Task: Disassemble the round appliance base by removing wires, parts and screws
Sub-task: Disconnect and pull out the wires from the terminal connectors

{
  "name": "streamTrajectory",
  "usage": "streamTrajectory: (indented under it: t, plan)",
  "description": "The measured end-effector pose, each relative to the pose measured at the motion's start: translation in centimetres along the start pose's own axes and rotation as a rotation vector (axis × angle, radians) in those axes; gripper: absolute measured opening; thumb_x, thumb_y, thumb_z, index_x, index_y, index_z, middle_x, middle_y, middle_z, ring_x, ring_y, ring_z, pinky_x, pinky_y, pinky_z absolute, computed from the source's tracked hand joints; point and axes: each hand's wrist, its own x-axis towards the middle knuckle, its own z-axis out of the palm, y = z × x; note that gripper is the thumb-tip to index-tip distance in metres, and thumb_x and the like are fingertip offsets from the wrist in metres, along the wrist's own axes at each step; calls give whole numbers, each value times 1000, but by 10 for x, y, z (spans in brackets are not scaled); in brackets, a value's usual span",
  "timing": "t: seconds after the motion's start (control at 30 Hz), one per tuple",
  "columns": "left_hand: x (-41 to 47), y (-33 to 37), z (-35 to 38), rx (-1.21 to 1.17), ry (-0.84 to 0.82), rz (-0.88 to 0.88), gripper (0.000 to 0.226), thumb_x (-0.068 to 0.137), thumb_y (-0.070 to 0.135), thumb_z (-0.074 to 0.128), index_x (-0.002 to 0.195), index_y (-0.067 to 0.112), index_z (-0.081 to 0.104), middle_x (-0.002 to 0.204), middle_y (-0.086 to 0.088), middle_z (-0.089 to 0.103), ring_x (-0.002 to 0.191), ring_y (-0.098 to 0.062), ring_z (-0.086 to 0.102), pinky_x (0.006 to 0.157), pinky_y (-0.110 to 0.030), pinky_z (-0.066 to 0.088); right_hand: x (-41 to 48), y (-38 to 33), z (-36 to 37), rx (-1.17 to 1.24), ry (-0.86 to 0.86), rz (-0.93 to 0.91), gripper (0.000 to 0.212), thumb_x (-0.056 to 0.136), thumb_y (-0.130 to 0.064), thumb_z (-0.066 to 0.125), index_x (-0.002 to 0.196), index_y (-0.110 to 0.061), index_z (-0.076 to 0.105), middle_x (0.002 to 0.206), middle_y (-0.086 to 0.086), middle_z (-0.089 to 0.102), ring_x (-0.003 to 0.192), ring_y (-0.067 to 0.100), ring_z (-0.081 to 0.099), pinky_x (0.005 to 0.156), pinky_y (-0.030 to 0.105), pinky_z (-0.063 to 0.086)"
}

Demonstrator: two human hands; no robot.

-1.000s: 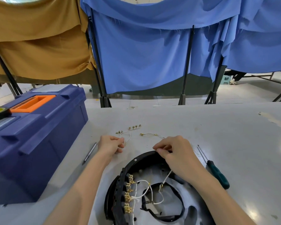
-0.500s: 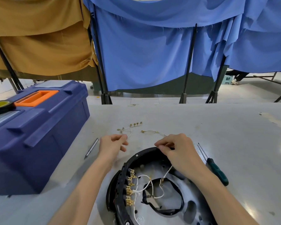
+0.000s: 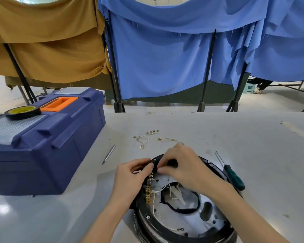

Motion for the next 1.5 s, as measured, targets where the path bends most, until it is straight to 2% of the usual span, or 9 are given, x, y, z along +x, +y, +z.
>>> streamTrajectory:
  t: [0.17,0.3,0.43,0.53,0.6,0.8,0.93,1.13,1.5]
  plan:
    - [-5,-4,-1,-20,25,24,16,80,12,77,93,21,78,87,7,77,88,-6,72,86,-28,55,-7,-18,20,-50,-261,-23,6,76,-26,76,78,-20,75,67,-9,65,63,3,54,62,18,41]
    - [-5,-6,-3,-46,4,15,18,80,14,77,97,20,78,91,8,77,92,-6,72,87,-26,54,-7,-17,21,-59,-269,42,6,77,-24,76,80,-19,74,76,-1,71,74,14,63,69,29,51]
    - [-6,-9,-6,-58,-42,33,21,81,13,75,102,19,76,95,9,77,96,-4,70,86,-19,55,-5,-20,24,-96,-272,84,9,80,-16,72,73,-21,69,64,-6,62,66,13,60,60,22,45]
    - [-6,-11,-4,-50,-16,59,22,83,11,74,104,16,76,97,8,77,95,-3,70,86,-18,54,-1,-23,28,-172,-270,119,13,79,-10,64,67,-15,62,64,0,61,69,22,63,60,29,48]
    - [-5,-11,-3,-47,-8,69,21,83,11,73,104,17,76,95,9,77,93,-2,70,82,-15,54,1,-25,31,-239,-291,103,11,80,-10,59,69,-6,61,66,6,61,65,25,59,57,31,46]
    - [-4,-13,-3,-57,-1,77,21,84,9,73,102,17,76,94,9,77,91,-1,70,79,-13,54,1,-30,33,-240,-289,77,17,71,-1,55,55,-6,54,51,9,47,52,24,42,54,33,40]
    - [-3,-14,-3,-84,-14,68,21,83,9,73,103,16,76,97,5,77,93,-3,70,82,-15,54,2,-25,35,-158,-232,112,12,69,0,55,66,6,65,66,27,62,59,36,50,58,41,48]
    - [-4,-14,-4,-117,-30,65,21,85,7,72,94,25,76,92,10,77,92,-3,71,82,-16,55,2,-20,36,-60,-221,178,10,64,3,55,65,8,64,53,16,48,50,20,37,49,30,33]
    - [-6,-12,-4,-116,-24,74,22,84,8,73,92,29,75,91,14,76,91,-1,71,80,-12,53,-2,-22,33,-70,-206,200,8,67,0,60,64,6,65,56,19,52,52,21,44,52,36,43]
